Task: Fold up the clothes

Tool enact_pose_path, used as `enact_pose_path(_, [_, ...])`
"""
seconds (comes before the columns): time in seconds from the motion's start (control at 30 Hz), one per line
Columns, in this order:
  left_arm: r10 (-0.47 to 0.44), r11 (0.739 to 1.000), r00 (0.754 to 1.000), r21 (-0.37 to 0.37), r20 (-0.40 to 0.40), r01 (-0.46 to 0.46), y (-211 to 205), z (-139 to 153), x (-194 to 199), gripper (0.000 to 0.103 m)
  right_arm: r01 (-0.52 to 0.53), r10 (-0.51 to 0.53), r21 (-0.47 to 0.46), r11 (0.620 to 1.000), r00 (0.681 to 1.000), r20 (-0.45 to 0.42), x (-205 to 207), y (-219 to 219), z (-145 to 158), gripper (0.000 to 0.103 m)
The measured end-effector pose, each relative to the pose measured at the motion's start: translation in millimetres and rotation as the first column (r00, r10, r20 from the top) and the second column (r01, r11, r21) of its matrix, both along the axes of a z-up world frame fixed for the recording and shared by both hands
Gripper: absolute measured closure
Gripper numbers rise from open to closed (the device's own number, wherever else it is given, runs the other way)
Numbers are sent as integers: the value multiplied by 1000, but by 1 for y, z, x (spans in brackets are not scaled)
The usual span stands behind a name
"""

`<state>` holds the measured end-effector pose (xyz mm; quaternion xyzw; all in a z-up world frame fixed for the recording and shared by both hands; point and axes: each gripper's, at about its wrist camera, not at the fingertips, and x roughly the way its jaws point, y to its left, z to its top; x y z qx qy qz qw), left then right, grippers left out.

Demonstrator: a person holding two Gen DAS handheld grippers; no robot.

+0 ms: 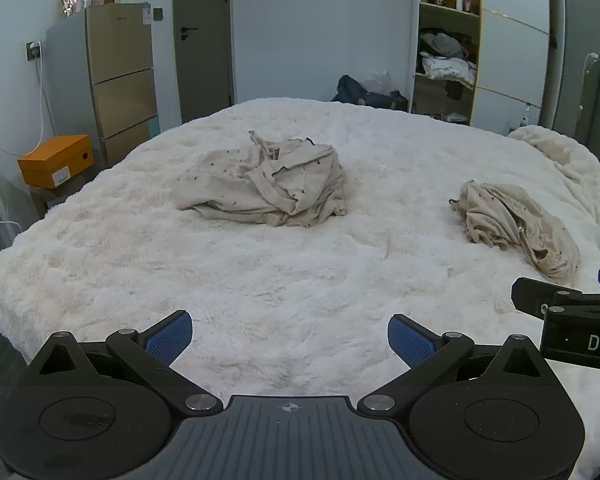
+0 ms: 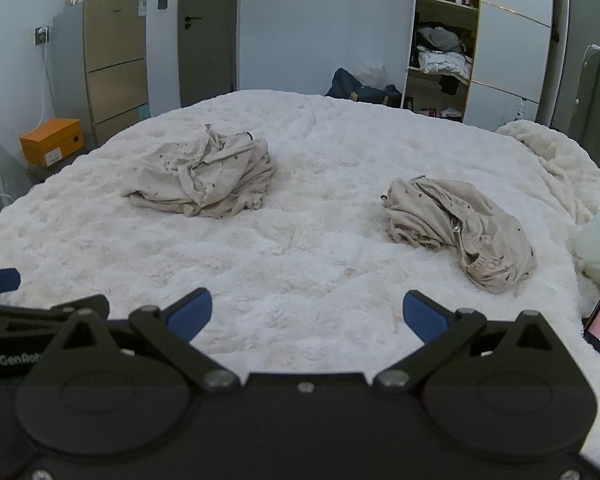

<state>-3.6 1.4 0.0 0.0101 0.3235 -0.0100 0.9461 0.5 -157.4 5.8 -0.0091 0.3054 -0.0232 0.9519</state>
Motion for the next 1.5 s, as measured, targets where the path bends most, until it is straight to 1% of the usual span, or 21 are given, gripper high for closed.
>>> enact_pose_path(0.23, [-4, 1000, 1000, -2, -3, 4, 0, 0, 1, 0, -28, 28, 20, 999, 1000, 5, -1, 3, 2, 0])
enact_pose_path(0.33, [-4, 1000, 1000, -6, -3, 4, 1, 1, 1, 0, -35, 34, 55, 998, 999, 10, -2, 2, 3, 0])
enact_pose_path(0.6, [-4, 1000, 1000, -7, -1, 4, 0, 2, 1, 0, -2, 4, 58, 998, 1000, -24, 1, 1, 0, 0])
enact_pose_path(0.83, [-8, 1000, 1000, -2, -6, 8, 1, 0, 0, 0, 2, 0, 58, 998, 999, -32, 2, 1, -3, 0])
enact_pose_path(0.97, [-12, 1000, 1000, 8, 7, 12, 0, 1, -1, 0, 1, 1, 62, 998, 1000, -31, 1, 1, -3, 0])
enact_pose_path(1.17, [-15, 1000, 1000, -7, -3, 15, 1, 1, 0, 0, 4, -2, 59, 998, 1000, -30, 0, 1, -4, 0])
enact_pose_path(1.37, [-11, 1000, 1000, -2, -16, 11, 0, -1, 0, 0, 4, -2, 53, 999, 999, -35, 1, 2, -5, 0])
enact_pose_path(1.5, [-13, 1000, 1000, 11, -8, 13, -1, -3, 1, 0, 6, -4, 51, 999, 999, -37, 2, 2, -7, 0])
